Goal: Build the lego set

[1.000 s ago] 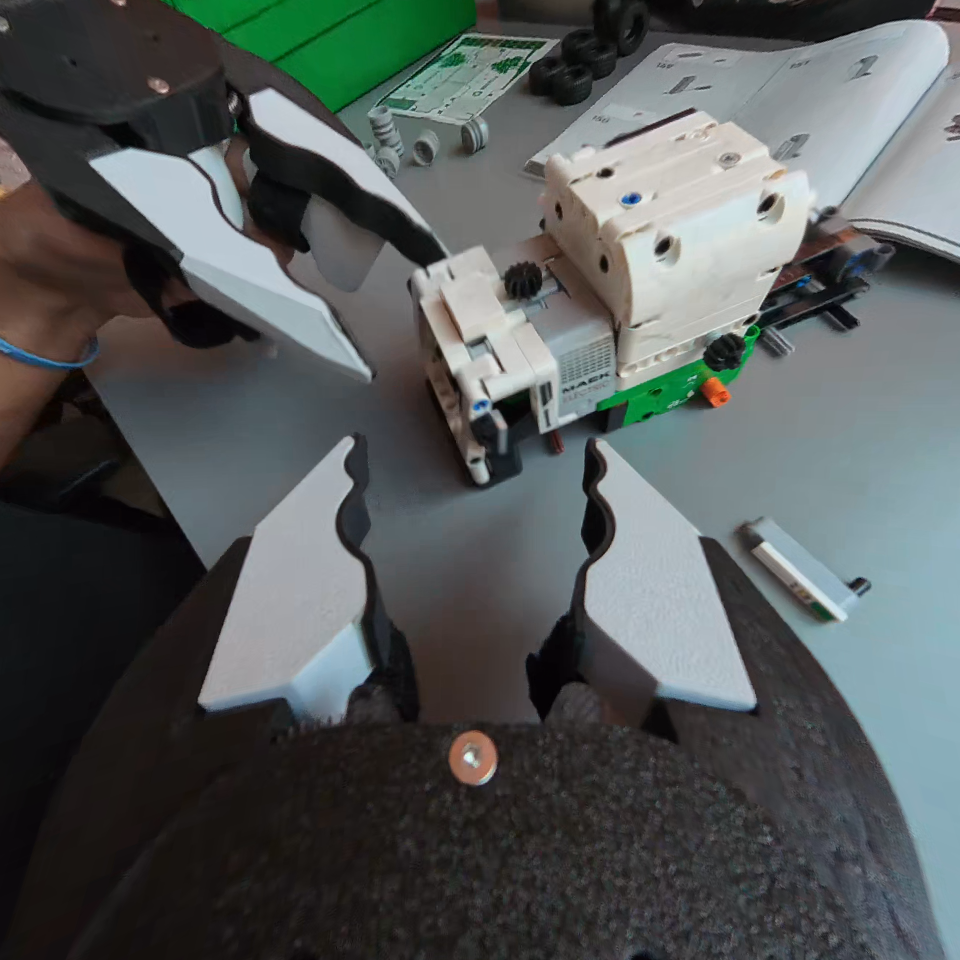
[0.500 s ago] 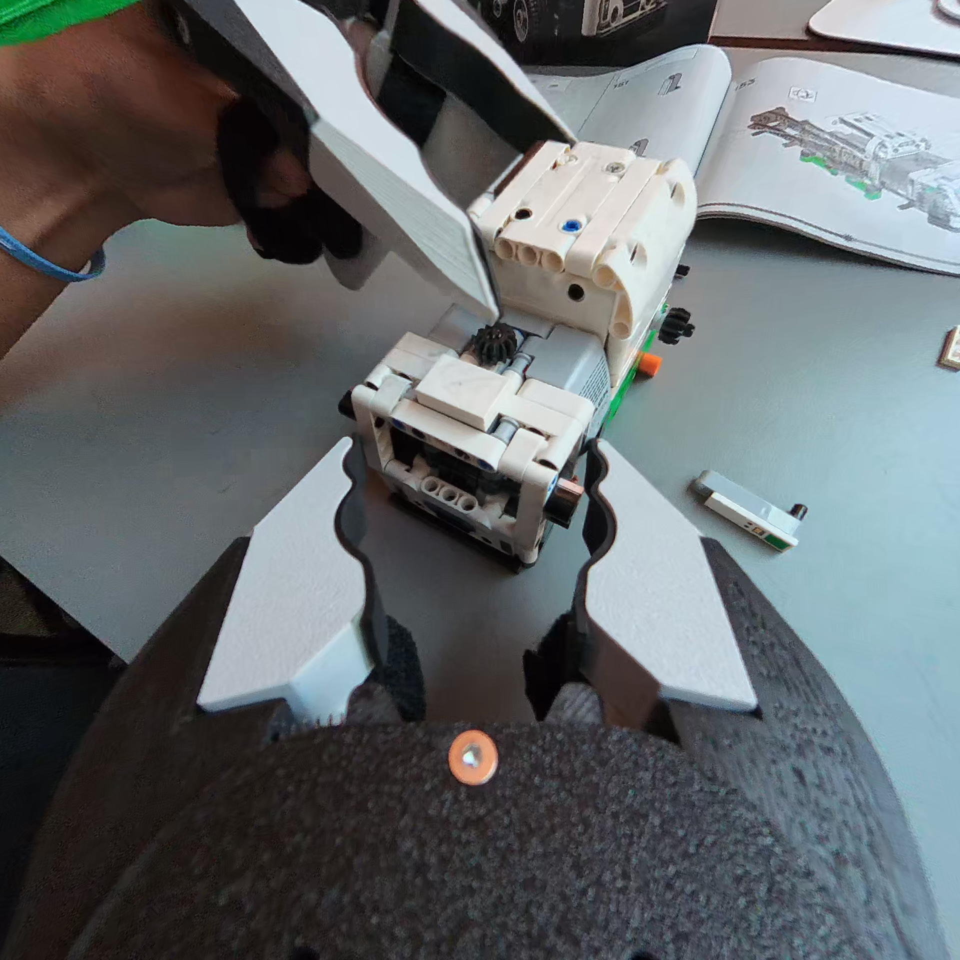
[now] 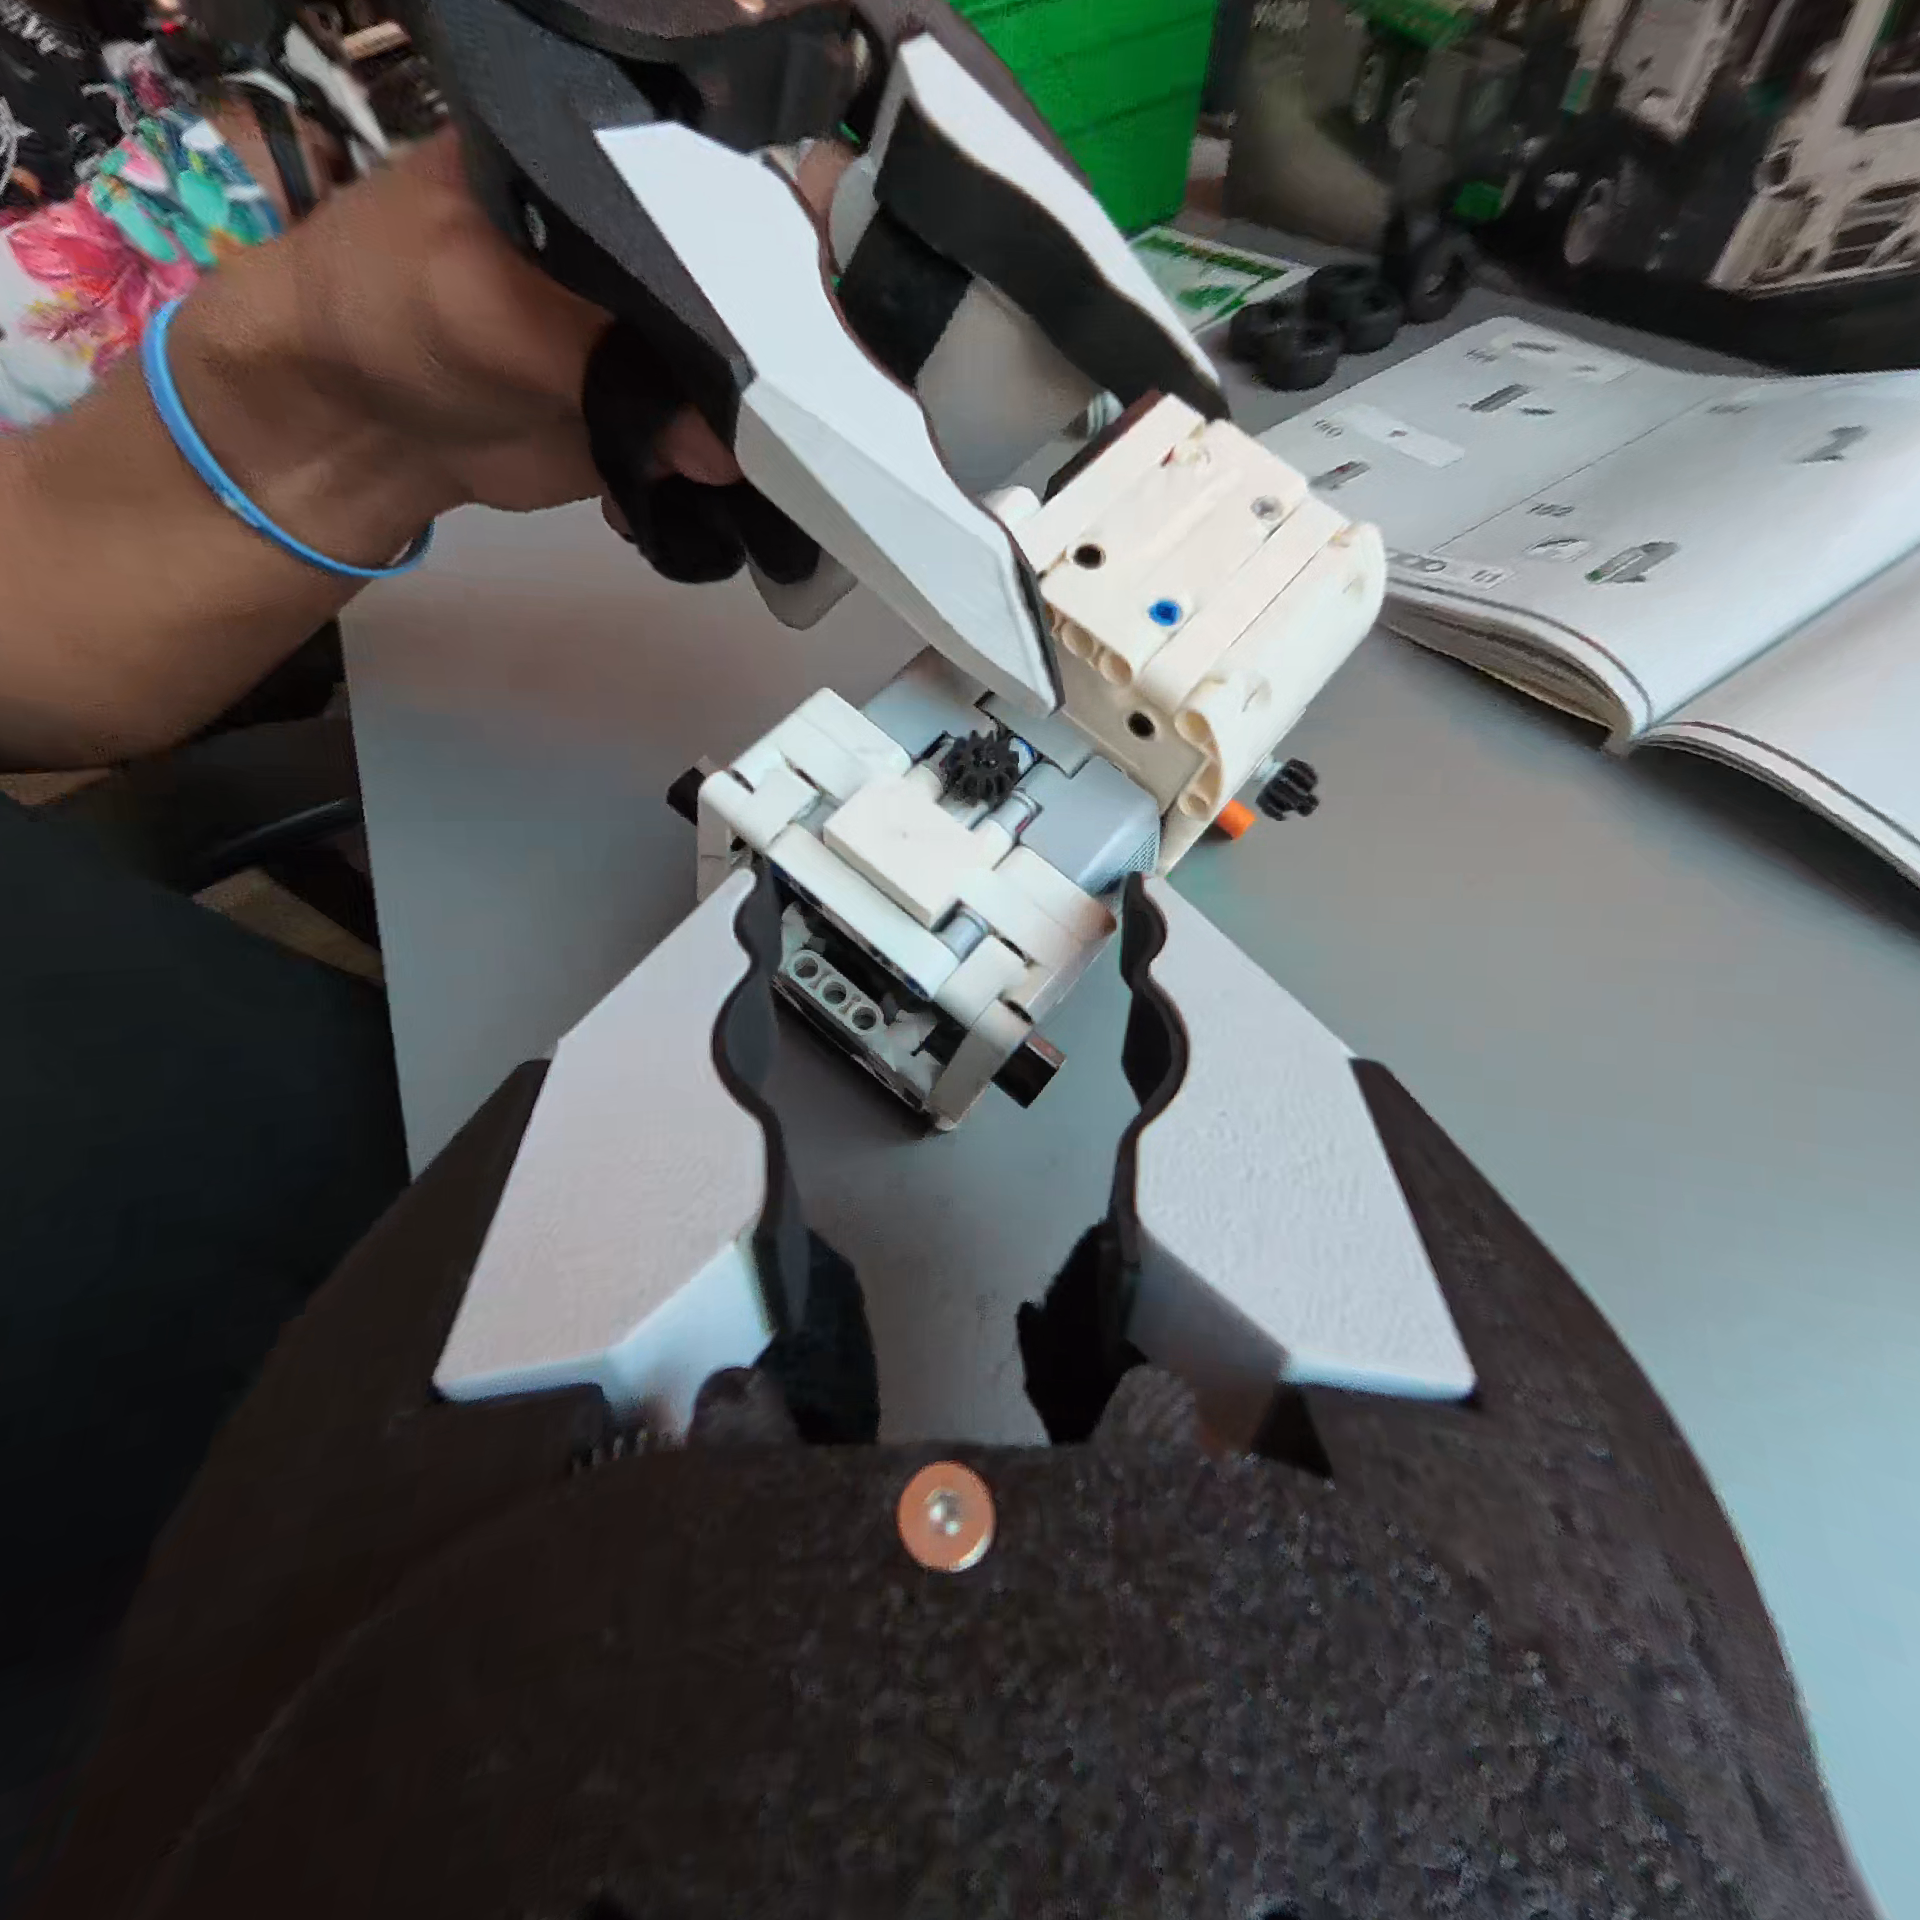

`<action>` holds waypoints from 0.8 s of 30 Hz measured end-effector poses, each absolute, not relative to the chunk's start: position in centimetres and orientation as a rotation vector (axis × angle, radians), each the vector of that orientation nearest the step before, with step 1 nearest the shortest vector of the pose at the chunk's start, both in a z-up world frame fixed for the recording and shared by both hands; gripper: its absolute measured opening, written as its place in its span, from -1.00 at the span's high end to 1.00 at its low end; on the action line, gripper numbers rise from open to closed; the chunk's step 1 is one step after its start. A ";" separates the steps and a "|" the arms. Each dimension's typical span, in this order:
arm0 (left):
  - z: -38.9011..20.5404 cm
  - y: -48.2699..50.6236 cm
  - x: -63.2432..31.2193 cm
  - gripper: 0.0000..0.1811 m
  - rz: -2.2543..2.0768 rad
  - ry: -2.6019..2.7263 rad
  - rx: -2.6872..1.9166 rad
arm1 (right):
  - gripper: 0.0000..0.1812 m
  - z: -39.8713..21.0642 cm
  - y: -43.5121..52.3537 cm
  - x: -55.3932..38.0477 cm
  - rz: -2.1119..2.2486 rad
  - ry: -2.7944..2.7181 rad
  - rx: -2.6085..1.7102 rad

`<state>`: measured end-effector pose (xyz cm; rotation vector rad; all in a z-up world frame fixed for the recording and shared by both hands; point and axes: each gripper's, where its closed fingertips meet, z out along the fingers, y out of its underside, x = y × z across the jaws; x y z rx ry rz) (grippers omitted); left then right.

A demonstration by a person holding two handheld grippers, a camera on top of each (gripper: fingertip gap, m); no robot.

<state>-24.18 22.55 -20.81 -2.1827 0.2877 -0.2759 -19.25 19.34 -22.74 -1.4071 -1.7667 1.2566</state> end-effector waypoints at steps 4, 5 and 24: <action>-20.9 21.7 -25.9 0.17 -0.179 0.100 -2.179 | 0.29 -22.8 19.3 -20.4 1.321 -1.953 -1.314; -21.0 21.4 -26.2 0.17 -0.160 0.069 -2.183 | 0.29 -22.8 19.3 -20.4 1.328 -2.000 -1.293; -21.8 20.0 -27.1 0.17 -0.090 -0.175 -2.224 | 0.00 -26.3 19.1 -20.2 0.927 -1.510 -1.786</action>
